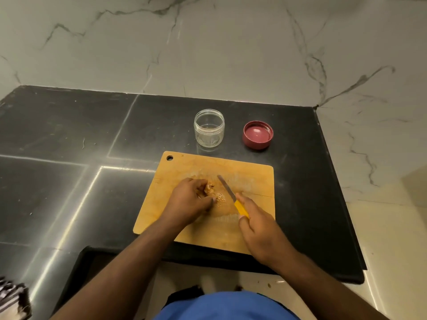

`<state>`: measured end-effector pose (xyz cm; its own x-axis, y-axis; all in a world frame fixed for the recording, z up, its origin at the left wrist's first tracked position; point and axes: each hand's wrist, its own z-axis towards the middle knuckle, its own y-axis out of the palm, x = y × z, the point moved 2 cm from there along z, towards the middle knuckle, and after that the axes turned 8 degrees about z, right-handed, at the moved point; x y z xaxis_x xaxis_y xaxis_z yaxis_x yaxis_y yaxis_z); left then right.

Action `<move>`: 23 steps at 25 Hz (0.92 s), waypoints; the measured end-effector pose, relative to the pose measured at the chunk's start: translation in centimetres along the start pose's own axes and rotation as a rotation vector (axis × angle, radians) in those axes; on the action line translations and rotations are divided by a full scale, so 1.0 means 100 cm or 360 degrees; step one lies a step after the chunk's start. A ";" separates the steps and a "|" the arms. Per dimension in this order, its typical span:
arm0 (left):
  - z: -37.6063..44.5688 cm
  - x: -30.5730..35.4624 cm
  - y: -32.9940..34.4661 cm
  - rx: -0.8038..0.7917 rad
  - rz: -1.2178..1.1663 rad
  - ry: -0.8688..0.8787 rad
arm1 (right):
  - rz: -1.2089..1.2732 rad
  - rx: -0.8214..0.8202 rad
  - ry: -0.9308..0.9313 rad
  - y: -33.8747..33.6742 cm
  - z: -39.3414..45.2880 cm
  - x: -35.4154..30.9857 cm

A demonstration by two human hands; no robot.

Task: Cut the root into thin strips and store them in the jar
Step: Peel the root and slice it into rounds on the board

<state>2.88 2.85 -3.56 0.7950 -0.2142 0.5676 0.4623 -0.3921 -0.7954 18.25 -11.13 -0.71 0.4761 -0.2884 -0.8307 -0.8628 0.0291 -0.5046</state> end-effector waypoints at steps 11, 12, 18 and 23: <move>-0.002 0.002 -0.005 -0.0037 -0.0075 0.0104 | -0.0403 -0.0025 -0.0032 0.031 -0.002 -0.016; -0.002 0.002 -0.006 -0.0043 -0.0073 0.0109 | -0.0415 -0.0025 -0.0037 0.031 -0.001 -0.016; -0.002 0.004 -0.006 -0.0039 -0.0051 0.0126 | -0.0433 -0.0075 -0.0017 0.028 0.002 -0.021; -0.001 0.004 -0.006 -0.0048 -0.0030 0.0138 | -0.0495 -0.0101 -0.0003 0.029 0.013 -0.026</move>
<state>2.87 2.97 -2.82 0.7488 -0.2824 0.5997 0.4639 -0.4230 -0.7784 14.74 -9.10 -0.35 0.7189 -0.2723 -0.6395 -0.6848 -0.1197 -0.7188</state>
